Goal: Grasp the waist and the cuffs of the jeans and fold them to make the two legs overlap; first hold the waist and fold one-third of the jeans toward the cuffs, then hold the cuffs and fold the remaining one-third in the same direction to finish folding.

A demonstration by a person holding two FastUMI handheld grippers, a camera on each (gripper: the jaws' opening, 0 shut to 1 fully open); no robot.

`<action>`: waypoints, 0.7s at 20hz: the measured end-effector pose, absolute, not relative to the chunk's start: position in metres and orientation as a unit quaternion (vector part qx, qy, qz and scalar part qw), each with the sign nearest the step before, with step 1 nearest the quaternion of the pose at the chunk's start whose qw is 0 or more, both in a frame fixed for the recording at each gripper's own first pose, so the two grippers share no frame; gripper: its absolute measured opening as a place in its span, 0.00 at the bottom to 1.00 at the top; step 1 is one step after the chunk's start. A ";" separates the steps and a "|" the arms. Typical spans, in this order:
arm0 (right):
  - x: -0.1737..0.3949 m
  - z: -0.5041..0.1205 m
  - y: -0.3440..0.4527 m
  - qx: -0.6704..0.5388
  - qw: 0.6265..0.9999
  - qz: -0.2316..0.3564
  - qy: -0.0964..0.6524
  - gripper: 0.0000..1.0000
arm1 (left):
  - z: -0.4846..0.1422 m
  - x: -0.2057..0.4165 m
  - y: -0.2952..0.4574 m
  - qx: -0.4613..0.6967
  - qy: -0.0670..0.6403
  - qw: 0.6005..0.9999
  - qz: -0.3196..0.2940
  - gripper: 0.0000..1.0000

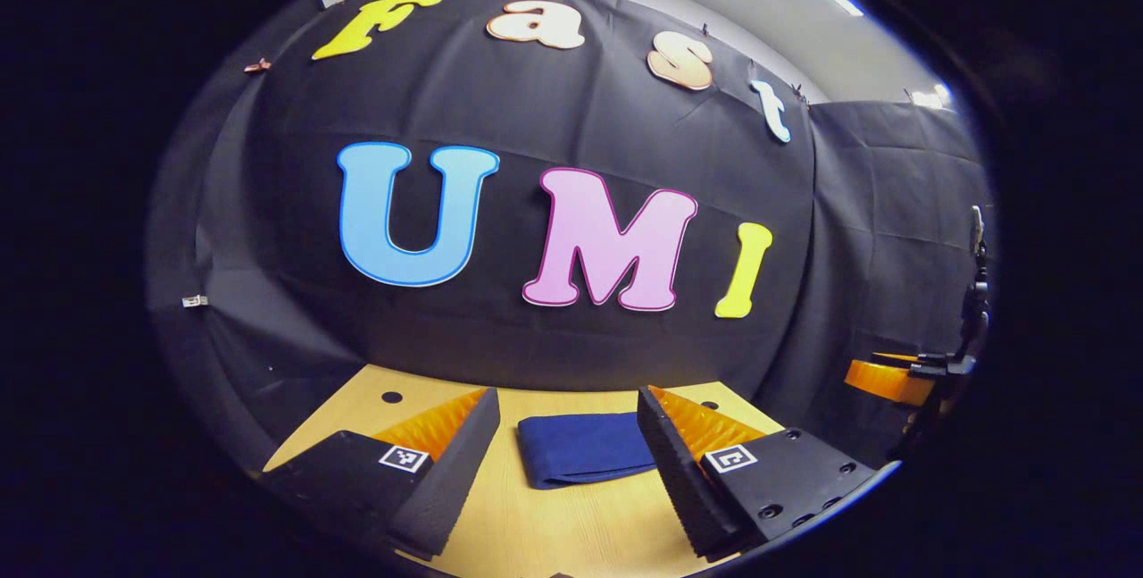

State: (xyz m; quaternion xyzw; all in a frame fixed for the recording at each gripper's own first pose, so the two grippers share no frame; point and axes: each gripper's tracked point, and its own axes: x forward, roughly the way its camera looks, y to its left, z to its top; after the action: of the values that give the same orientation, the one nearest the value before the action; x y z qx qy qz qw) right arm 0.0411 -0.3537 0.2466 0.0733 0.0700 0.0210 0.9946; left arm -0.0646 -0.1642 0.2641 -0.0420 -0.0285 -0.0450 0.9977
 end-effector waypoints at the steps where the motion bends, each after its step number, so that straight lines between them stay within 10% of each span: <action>1: 0.031 0.253 -0.348 0.072 0.995 0.023 0.064 1.00 | 0.265 -0.083 -0.159 -0.042 -0.035 0.998 -0.041 0.96; 14: -0.032 0.270 -0.302 0.063 0.996 0.049 0.044 0.97 | 0.249 -0.174 -0.142 -0.018 -0.042 0.999 -0.019 0.96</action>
State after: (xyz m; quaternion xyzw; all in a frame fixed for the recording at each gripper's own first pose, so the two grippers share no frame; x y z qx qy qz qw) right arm -0.0318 -0.3019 0.2696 0.0634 0.0437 0.0493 0.9958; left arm -0.1744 -0.1416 0.2490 -0.0181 -0.0424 -0.0195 0.9987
